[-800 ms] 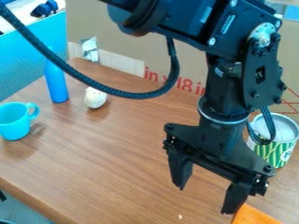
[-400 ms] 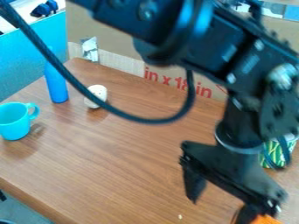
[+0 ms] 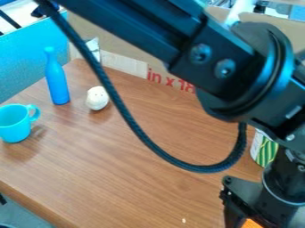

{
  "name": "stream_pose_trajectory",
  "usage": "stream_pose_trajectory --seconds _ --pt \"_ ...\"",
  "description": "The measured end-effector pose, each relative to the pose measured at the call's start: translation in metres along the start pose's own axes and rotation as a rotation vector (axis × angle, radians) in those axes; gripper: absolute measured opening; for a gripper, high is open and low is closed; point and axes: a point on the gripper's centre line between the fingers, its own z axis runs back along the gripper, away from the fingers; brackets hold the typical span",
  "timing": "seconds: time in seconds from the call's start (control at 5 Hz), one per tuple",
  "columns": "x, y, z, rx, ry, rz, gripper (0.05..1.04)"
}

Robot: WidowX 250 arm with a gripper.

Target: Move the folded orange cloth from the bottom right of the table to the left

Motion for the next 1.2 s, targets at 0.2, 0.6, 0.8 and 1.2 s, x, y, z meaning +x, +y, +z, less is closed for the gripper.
stream_pose_trajectory --seconds 0.2,0.6,0.8,1.2 --pt "0.011 -0.015 -0.012 -0.057 -0.006 0.044 1.001" --pt "0.042 -0.035 -0.014 -0.123 -0.046 0.081 1.001" --pt "0.048 -0.040 -0.021 -0.125 -0.032 0.072 1.001" --pt "0.029 -0.037 -0.047 -0.094 0.090 0.041 1.001"
